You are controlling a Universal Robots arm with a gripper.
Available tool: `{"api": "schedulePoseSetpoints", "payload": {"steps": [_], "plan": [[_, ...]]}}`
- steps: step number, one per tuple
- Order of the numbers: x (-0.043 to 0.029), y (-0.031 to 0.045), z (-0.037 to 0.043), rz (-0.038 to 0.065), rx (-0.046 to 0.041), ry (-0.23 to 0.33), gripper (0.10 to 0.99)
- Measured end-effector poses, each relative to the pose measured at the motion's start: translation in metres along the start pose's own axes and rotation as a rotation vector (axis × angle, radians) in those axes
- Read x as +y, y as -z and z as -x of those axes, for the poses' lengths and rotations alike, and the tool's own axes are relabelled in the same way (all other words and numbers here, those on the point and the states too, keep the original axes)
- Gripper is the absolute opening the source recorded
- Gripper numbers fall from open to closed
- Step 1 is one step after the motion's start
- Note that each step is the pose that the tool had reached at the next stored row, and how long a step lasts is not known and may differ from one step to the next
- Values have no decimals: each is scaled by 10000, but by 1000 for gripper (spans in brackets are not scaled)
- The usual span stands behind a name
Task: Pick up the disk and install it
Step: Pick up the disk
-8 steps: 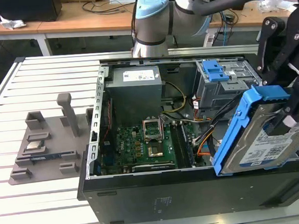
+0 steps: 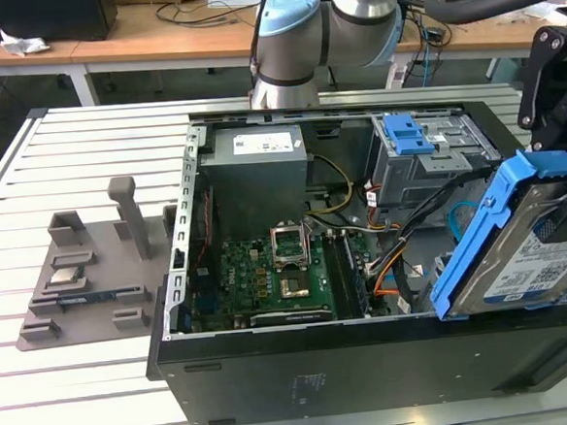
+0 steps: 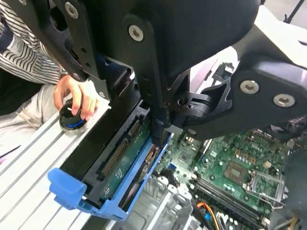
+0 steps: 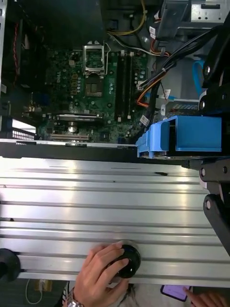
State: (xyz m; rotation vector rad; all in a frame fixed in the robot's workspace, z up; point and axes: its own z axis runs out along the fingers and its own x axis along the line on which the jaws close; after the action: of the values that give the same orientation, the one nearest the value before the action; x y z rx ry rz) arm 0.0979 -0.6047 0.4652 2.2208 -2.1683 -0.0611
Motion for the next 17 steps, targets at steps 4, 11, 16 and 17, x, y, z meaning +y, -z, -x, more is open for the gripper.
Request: {"api": "schedulePoseSetpoints", "payload": {"steps": [4, 11, 16, 17], "plan": [[-178, 5, 167, 4, 0, 0, 369], [-370, -18, 433, 22, 12, -1, 369], [-407, -28, 488, 27, 17, -2, 369], [-407, -28, 488, 26, 17, -2, 369]]}}
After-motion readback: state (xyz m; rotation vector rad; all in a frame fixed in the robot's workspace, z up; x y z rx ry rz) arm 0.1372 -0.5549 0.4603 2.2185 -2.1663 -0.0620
